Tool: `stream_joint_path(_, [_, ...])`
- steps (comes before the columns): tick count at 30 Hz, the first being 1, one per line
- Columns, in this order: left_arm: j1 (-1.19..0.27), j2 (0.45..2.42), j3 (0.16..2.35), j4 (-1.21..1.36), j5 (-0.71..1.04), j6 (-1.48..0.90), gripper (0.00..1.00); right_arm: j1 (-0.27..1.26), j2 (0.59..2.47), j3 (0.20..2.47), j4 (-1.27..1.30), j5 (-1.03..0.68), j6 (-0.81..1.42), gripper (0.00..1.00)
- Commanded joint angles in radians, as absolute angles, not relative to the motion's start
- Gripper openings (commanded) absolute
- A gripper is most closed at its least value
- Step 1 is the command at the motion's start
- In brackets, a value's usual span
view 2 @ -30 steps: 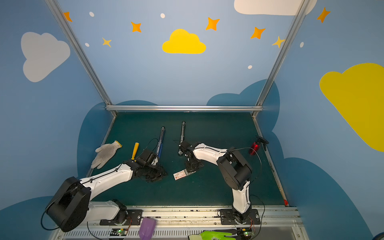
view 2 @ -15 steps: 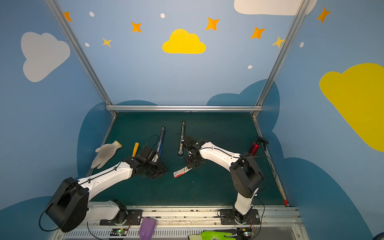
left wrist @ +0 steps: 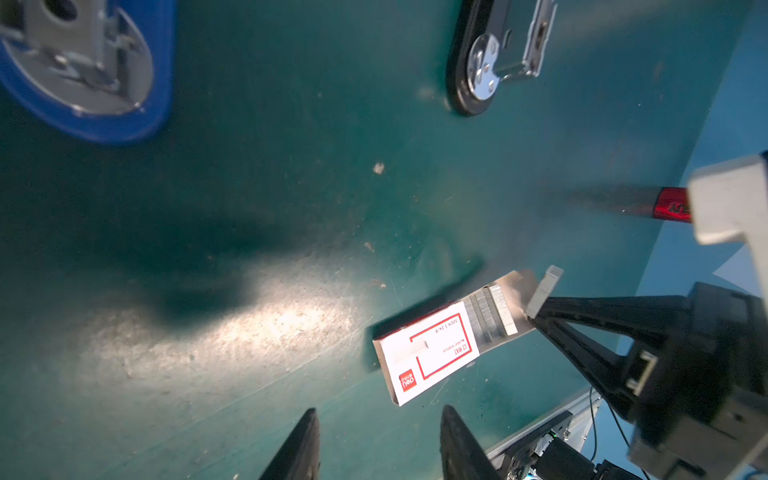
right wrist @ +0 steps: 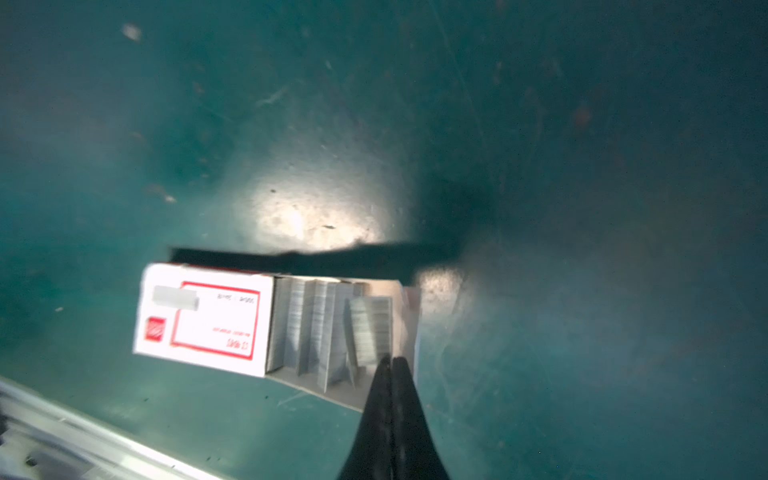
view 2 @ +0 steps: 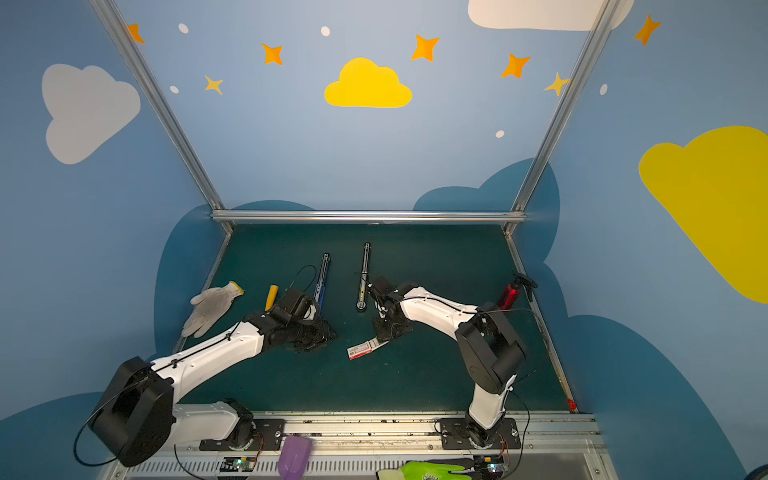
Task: Load the staples into the stapler
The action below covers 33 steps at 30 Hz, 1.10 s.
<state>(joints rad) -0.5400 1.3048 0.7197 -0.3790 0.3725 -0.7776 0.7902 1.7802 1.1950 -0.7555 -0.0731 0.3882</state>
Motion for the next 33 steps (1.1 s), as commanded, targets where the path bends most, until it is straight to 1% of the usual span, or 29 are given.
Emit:
stream_joint_path(1, [-0.543, 1.294, 0.707, -0.389, 0.362, -0.769, 0.47, 0.805, 1.824, 1.191, -0.743, -0.054, 0.39, 0.01])
stream_joint_path(4, [-0.543, 1.296, 0.697, -0.379, 0.365, -0.774, 0.47, 0.81, 1.852, 1.204, -0.75, -0.046, 0.395, 0.02])
stream_joint_path(10, [-0.543, 1.296, 0.686, -0.371, 0.368, -0.778, 0.47, 0.808, 1.862, 1.227, -0.755, -0.027, 0.411, 0.14])
stream_joint_path(15, [-0.543, 1.292, 0.676, -0.37, 0.37, -0.779, 0.47, 0.807, 1.864, 1.239, -0.753, -0.019, 0.414, 0.15])
stream_joint_path(24, [-0.543, 1.286, 0.661, -0.365, 0.367, -0.785, 0.47, 0.807, 1.882, 1.246, -0.755, -0.027, 0.414, 0.09])
stream_joint_path(28, [-0.543, 1.283, 0.66, -0.363, 0.368, -0.786, 0.47, 0.807, 1.876, 1.236, -0.761, -0.024, 0.416, 0.08])
stream_joint_path(30, [-0.543, 1.285, 0.66, -0.361, 0.369, -0.787, 0.47, 0.808, 1.869, 1.231, -0.762, -0.019, 0.416, 0.04])
stream_joint_path(33, [-0.543, 1.284, 0.662, -0.359, 0.369, -0.785, 0.47, 0.807, 1.839, 1.228, -0.765, -0.01, 0.42, 0.02])
